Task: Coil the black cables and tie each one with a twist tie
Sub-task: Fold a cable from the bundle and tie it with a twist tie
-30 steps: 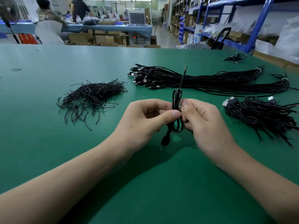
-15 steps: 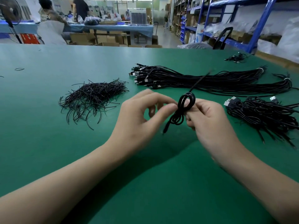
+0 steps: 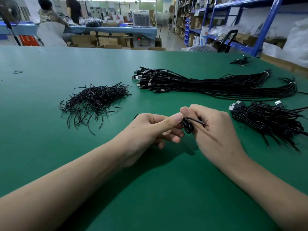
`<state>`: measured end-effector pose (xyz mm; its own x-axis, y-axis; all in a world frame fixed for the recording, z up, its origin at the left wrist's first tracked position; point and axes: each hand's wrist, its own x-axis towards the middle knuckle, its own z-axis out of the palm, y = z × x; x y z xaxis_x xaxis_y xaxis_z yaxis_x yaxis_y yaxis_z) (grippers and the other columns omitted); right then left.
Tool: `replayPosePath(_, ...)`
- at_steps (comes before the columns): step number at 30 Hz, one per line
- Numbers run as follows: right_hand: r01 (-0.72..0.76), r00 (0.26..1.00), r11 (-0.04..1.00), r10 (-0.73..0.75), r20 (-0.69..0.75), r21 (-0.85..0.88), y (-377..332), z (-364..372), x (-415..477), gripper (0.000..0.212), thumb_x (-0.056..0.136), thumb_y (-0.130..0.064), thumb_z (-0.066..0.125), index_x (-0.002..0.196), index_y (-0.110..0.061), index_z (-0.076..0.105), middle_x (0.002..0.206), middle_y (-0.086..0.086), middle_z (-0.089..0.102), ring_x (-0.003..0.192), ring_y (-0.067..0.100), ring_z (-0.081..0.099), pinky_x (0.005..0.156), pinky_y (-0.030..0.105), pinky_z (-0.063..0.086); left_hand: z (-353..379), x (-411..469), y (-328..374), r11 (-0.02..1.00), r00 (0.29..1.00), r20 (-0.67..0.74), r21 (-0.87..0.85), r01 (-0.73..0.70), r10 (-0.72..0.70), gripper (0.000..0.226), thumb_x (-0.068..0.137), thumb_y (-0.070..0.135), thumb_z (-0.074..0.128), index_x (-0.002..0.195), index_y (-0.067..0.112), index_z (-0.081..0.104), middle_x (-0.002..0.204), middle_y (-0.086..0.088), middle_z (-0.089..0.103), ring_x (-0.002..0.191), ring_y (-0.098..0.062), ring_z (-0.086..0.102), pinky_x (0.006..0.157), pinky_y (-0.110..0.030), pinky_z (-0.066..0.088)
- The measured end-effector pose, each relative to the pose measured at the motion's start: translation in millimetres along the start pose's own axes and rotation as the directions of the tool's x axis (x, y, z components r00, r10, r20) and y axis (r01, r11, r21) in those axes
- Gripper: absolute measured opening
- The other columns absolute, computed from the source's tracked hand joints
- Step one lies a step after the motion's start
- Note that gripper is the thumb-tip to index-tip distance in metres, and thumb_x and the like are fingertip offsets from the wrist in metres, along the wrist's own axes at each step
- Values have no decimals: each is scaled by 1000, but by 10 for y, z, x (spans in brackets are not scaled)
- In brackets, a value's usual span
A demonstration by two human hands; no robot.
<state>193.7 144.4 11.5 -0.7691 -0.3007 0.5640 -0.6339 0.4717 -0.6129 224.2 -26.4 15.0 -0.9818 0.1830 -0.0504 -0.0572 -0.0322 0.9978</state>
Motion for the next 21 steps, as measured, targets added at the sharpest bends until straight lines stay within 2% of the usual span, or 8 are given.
replayPosePath(2,56,998,994,-58,-21,-96,-14,-9,-1,50,103,-44,46,65,-12,45,50,3,37,51,29,36,50,44,34,0,-1,18,997,999,17,-64,48,-47,44,78,61,75,80,17,77,85,-9,76,67,-10,69,46,-16,43)
replayPosePath(4,117,992,971,-123,-16,-207,-55,-16,-4,48,102,-43,45,66,-12,47,48,0,37,48,32,39,48,46,37,-2,3,39,990,995,18,-100,99,-98,49,71,64,71,78,15,75,83,-10,75,66,-11,69,46,-17,45)
replayPosePath(7,141,989,965,-147,-12,-223,-83,-28,-9,47,102,-40,44,66,-11,48,47,-1,37,46,32,40,48,47,38,-1,-4,42,992,994,51,-71,104,-101,43,67,61,69,68,19,77,78,-5,73,65,-8,68,48,-16,45)
replayPosePath(9,123,992,978,-128,-16,-167,-86,-33,-5,47,103,-38,45,64,-11,45,46,-1,38,45,30,41,48,45,36,19,-18,44,997,997,64,-56,55,-51,37,67,56,72,71,19,77,78,-3,73,65,-7,67,50,-16,45)
replayPosePath(11,74,996,995,-77,-34,-72,-80,-26,1,49,105,-34,49,63,-9,42,48,1,36,47,25,37,49,44,32,36,-27,46,1000,1000,3,5,-26,26,33,68,52,74,76,20,77,82,-5,74,67,-8,67,56,-20,46)
replayPosePath(15,-28,999,992,32,-27,123,-49,-10,21,53,106,-37,49,67,0,46,60,20,43,59,33,37,54,50,33,56,-32,49,977,979,-84,123,-177,188,22,72,43,75,75,21,76,78,-3,76,69,-7,67,59,-19,46)
replayPosePath(19,-146,989,938,132,65,314,-45,27,61,63,99,-47,45,87,14,55,73,35,49,62,39,45,65,60,41,76,-31,46,931,937,-109,195,-308,333,17,78,31,78,77,15,73,70,1,73,65,-5,64,58,-13,45)
replayPosePath(21,-187,982,891,173,73,413,-56,44,69,57,103,-43,47,84,10,59,68,30,43,60,37,43,61,52,40,79,-34,41,903,911,-125,238,-356,392,12,82,23,80,78,14,74,72,0,74,67,-7,66,63,-18,49)
